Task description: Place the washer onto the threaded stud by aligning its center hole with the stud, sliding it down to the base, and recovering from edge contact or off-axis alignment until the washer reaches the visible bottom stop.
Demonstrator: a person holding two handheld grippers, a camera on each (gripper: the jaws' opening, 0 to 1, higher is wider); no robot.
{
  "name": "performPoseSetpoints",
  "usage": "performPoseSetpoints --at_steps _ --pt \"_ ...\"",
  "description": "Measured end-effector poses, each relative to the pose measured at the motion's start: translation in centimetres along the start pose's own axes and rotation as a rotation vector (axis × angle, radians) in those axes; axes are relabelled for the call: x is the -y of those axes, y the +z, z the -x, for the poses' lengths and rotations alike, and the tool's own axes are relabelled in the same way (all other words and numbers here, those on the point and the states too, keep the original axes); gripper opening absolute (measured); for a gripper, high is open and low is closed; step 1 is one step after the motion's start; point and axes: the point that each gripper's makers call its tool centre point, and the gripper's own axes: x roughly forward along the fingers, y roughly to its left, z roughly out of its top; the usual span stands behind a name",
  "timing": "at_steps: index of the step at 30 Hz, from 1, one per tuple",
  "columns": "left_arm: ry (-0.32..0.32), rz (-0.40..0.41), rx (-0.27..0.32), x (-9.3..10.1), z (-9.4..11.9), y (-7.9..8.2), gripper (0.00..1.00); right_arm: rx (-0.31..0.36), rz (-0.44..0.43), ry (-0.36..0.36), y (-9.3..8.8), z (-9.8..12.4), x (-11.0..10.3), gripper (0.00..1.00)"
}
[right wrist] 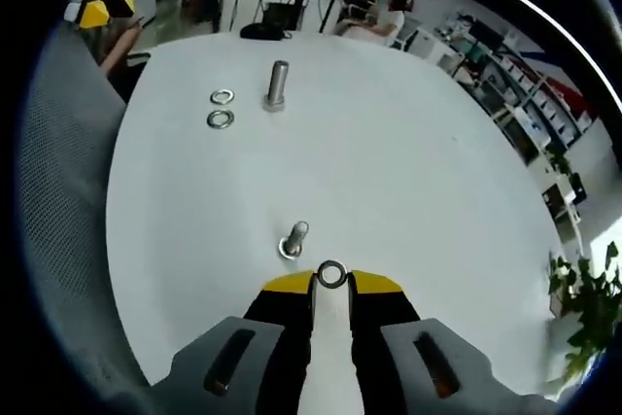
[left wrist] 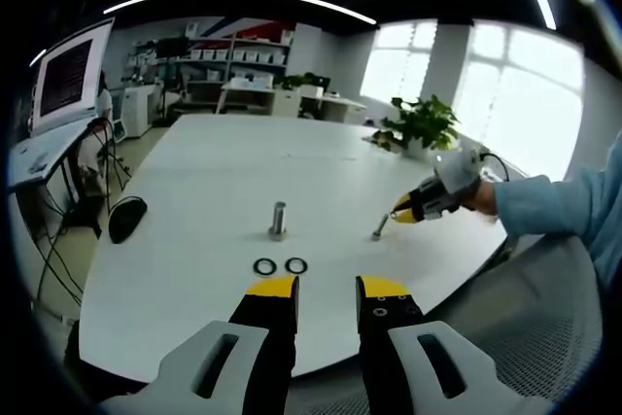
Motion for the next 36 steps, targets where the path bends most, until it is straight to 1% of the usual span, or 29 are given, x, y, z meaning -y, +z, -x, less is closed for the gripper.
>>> performPoseSetpoints --at_steps 1,3,5,7,10,13,17,25,29,32,36 --pt "0.000 0.000 -0.001 0.0 0.0 0.0 0.21 0.004 -0.002 -0.016 0.1 0.1 0.3 0.15" --pt "0.000 0.000 -0.001 0.0 0.0 0.0 0.21 0.031 -0.035 -0.035 0.5 0.3 1.0 0.15" --pt "0.000 0.000 -0.001 0.0 0.0 0.0 0.21 0.062 -0.074 -0.043 1.1 0.6 1.2 0.15" --pt "0.000 0.000 -0.002 0.0 0.0 0.0 0.21 0.080 -0.090 -0.052 1.3 0.8 1.7 0.15" --pt "0.000 0.000 -0.003 0.0 0.0 0.0 0.21 0.106 -0.109 -0.043 1.8 1.1 1.5 0.15" --pt "0.000 0.000 -0.003 0.0 0.0 0.0 0.21 0.122 -0.097 -0.038 2.3 1.1 1.3 0.15" --pt "0.001 0.001 -0.006 0.0 0.0 -0.1 0.21 0.158 -0.096 0.012 3.3 1.0 0.3 0.15" --pt "0.003 0.001 -0.008 -0.1 0.0 -0.1 0.21 0.165 -0.084 0.071 3.6 0.7 -1.0 0.15" --pt "0.005 0.002 -0.006 -0.1 0.0 -0.1 0.21 0.154 -0.083 0.101 3.4 0.5 -1.7 0.15" --pt "0.005 0.003 -0.006 -0.1 0.0 -0.1 0.21 0.164 -0.085 0.130 3.5 0.4 -2.2 0.15" --pt "0.006 0.003 -0.005 -0.1 0.0 -0.1 0.21 0.145 -0.072 0.128 3.3 0.2 -2.3 0.15"
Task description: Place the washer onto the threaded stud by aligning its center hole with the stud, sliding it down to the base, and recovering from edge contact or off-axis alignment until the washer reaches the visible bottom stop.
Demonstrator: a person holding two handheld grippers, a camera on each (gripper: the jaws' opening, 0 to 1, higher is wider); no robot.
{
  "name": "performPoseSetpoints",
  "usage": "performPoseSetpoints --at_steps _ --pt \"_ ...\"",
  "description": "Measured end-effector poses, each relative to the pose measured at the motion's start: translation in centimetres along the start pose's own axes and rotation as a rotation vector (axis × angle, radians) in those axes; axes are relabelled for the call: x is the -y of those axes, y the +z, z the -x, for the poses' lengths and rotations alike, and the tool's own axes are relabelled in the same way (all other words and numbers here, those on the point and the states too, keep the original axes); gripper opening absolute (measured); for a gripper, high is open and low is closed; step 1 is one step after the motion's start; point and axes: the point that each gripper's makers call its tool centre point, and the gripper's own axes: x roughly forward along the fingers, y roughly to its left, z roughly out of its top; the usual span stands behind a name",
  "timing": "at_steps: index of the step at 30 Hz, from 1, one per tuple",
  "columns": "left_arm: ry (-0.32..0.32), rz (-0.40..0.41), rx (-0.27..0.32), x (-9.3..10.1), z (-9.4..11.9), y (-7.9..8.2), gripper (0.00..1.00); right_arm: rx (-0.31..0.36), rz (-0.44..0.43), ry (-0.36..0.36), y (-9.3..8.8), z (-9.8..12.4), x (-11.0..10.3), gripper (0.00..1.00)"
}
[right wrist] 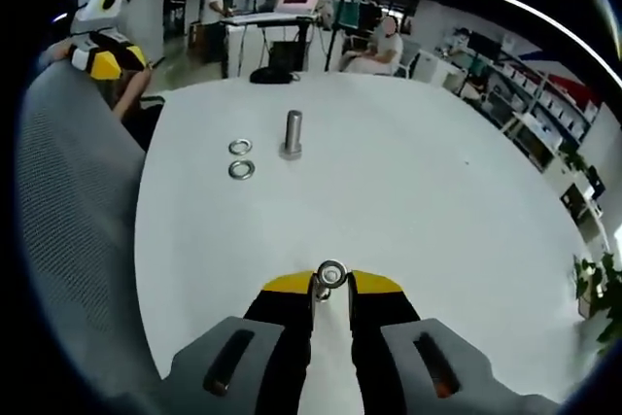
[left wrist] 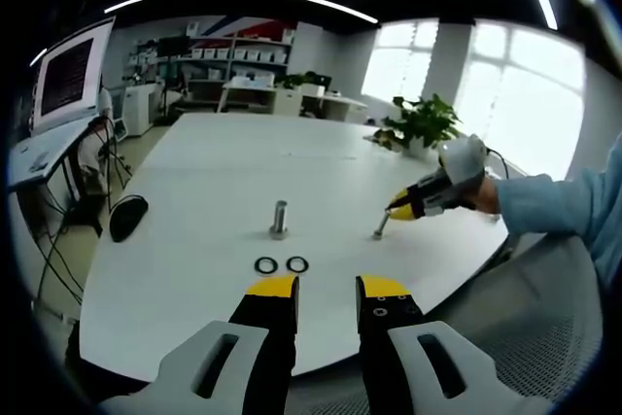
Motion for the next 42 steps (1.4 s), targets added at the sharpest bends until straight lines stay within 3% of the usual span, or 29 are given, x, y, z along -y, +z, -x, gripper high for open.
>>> performPoseSetpoints --at_steps 42 --pt "-0.002 -0.001 0.002 0.01 0.00 0.05 0.21 0.016 0.012 -0.035 0.26 0.30 0.52 0.15"
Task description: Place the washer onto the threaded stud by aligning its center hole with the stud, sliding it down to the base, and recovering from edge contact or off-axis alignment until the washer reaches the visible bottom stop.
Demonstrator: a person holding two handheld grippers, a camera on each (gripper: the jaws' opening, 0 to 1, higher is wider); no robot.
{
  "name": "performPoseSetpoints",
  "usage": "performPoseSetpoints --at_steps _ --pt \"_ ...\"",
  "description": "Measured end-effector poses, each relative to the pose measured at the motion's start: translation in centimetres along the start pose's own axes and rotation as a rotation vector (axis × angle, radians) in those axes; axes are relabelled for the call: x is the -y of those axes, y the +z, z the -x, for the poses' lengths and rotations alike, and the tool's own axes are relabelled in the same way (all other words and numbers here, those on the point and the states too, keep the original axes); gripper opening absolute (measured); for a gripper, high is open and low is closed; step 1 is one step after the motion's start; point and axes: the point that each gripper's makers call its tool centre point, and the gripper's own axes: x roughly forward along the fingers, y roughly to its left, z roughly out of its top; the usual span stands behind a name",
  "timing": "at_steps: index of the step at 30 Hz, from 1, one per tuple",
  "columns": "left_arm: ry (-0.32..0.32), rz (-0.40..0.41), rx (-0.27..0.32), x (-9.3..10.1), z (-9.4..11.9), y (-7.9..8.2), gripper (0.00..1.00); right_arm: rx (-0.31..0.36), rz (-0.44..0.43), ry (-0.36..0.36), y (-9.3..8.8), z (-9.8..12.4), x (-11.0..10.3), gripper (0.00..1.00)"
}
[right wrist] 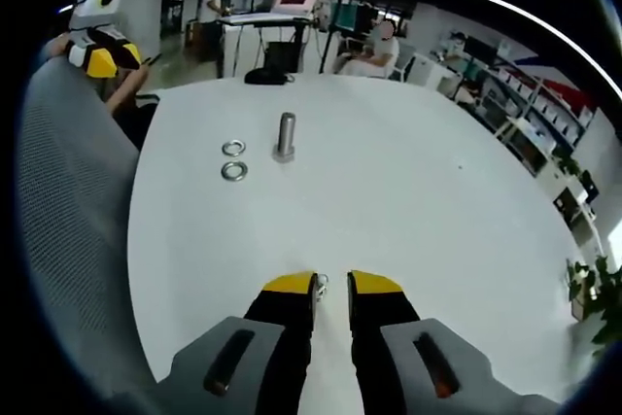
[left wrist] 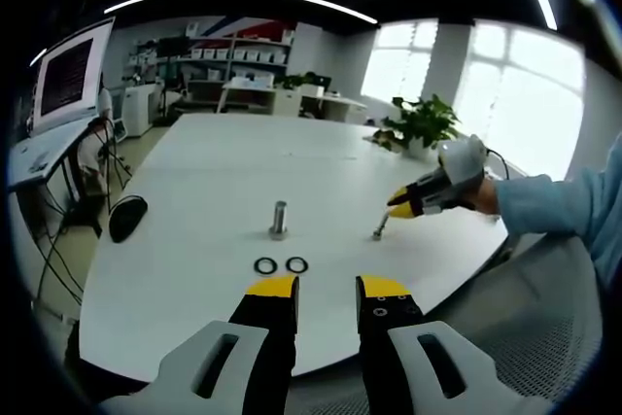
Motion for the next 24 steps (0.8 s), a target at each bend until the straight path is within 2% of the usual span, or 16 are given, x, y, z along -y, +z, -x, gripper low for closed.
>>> performPoseSetpoints --at_steps 24 --pt "0.002 -0.001 -0.009 0.01 0.00 -0.11 0.21 -0.007 0.003 0.012 -0.10 -0.18 -0.29 0.14"
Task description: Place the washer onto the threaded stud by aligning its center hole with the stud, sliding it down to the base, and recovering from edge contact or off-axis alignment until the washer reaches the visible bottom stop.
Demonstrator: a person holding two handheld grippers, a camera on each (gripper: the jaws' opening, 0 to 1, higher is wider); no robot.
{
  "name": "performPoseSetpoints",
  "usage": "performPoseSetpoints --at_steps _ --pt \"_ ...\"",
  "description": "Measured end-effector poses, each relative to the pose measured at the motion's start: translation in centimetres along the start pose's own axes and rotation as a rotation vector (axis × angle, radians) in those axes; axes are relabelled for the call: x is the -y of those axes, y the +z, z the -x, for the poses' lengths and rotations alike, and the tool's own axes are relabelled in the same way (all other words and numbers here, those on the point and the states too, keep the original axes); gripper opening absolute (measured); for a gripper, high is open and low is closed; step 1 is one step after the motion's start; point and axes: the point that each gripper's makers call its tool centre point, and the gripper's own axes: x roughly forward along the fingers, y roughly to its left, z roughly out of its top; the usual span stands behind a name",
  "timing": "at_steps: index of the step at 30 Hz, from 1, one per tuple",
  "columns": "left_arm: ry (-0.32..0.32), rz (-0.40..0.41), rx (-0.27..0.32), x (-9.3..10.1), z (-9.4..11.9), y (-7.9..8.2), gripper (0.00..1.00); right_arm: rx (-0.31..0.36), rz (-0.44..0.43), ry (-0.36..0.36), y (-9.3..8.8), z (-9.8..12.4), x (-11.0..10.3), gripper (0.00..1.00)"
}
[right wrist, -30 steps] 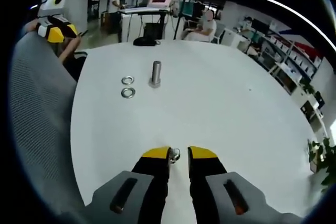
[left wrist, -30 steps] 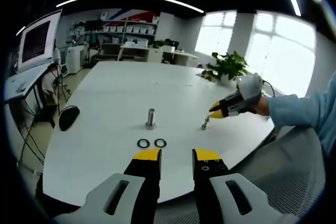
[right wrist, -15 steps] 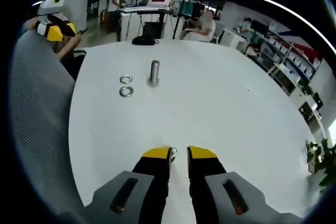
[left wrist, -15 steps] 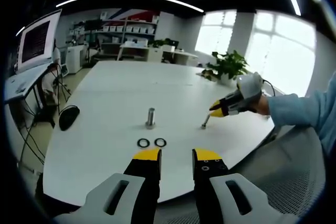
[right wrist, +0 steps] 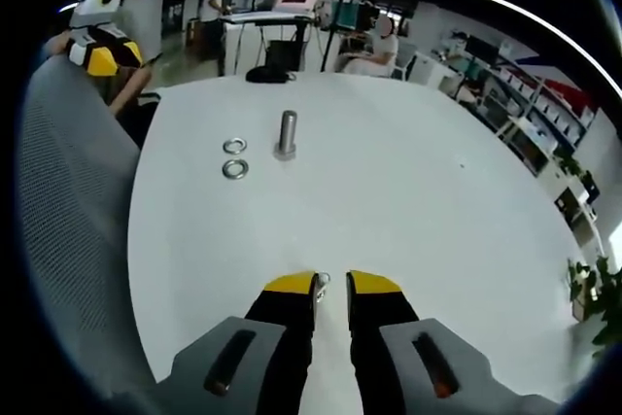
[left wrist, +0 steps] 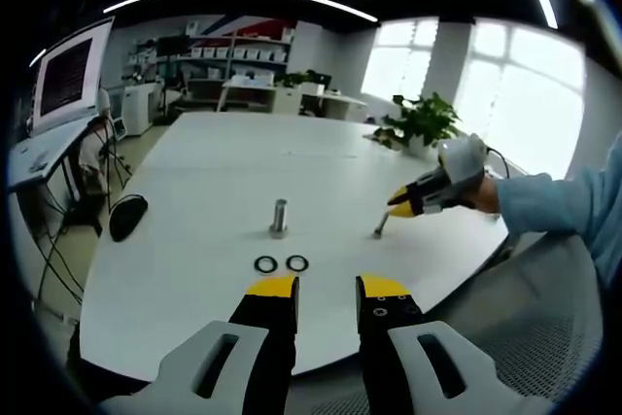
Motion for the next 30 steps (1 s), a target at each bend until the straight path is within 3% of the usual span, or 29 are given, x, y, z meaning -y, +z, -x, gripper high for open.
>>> performPoseSetpoints --at_steps 22,27,30 --pt "0.003 0.009 0.017 -0.1 0.1 0.2 0.21 0.002 0.015 0.004 0.7 -0.4 -0.5 0.14" --pt "-0.002 0.009 0.016 -0.1 0.0 0.2 0.21 0.043 0.030 -0.008 3.2 -0.5 -0.3 0.14" --pt "-0.003 0.008 0.023 0.0 0.0 0.3 0.21 0.073 0.046 0.017 5.2 -0.7 -1.2 0.14"
